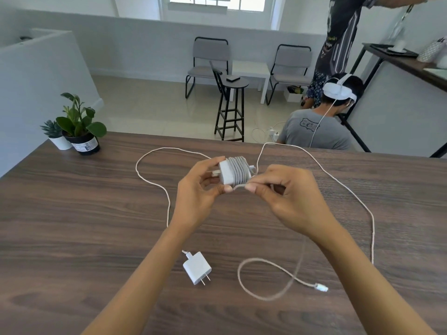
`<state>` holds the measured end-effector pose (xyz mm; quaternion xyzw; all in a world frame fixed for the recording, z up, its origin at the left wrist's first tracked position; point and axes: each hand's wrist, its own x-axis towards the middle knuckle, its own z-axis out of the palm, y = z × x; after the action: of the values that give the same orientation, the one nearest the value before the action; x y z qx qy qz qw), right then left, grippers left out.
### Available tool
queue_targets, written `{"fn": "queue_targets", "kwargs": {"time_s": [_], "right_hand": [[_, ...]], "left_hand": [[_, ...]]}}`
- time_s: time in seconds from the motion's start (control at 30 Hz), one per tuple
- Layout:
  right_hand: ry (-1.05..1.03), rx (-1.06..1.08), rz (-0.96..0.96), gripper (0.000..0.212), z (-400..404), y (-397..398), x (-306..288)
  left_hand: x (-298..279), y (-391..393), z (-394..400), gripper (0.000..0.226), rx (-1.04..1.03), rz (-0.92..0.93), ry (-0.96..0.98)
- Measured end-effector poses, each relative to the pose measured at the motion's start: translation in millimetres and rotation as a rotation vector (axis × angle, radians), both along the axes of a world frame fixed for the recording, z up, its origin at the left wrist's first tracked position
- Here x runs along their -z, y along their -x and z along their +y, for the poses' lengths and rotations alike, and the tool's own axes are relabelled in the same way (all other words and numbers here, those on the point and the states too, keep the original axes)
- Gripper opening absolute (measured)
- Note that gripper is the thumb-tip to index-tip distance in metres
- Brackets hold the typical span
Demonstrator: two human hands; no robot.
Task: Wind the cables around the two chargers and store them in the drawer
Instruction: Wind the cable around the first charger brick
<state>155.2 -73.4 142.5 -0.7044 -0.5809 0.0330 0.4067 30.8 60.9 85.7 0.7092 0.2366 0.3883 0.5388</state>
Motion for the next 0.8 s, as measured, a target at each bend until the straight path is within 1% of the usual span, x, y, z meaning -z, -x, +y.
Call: {"fn": "queue_targets", "kwargs": {"time_s": [0.13, 0.3, 0.37, 0.5, 0.63, 0.73, 0.8], "right_hand": [[-0.025, 0.036, -0.025, 0.007, 7.4, -8.7, -6.7], [-0.063, 0.102, 0.028, 0.006, 18.0, -17.9, -5.4], [-0.053, 0.112, 0.06, 0.007, 20.2, -22.7, -4.3], [-0.031, 0.115, 0.092, 0.013, 24.1, -32.6, -2.4], [-0.064, 0.122, 0.111, 0.018, 27.4, -41.7, 4.2], [-0.074, 0.134, 0.149, 0.014, 28.7, -50.0, 12.0], [-0.053, 0.123, 0.169, 0.007, 28.7, -54.1, 19.3]], "left_hand": [[6.5, -0.2, -12.3, 0.06, 0.056, 0.034, -0.047], [8.7, 0.9, -26.8, 0.063, 0.124, 0.046, -0.055], [9.7, 2.4, -28.8, 0.064, 0.144, 0.045, -0.011], [9.2, 8.1, -32.2, 0.063, 0.201, 0.026, 0.143], [6.1, 14.1, -42.8, 0.062, 0.255, 0.016, 0.182], [2.5, 18.1, -50.7, 0.062, 0.296, -0.012, 0.204], [-0.8, 21.0, -54.6, 0.061, 0.32, -0.042, 0.219]]}}
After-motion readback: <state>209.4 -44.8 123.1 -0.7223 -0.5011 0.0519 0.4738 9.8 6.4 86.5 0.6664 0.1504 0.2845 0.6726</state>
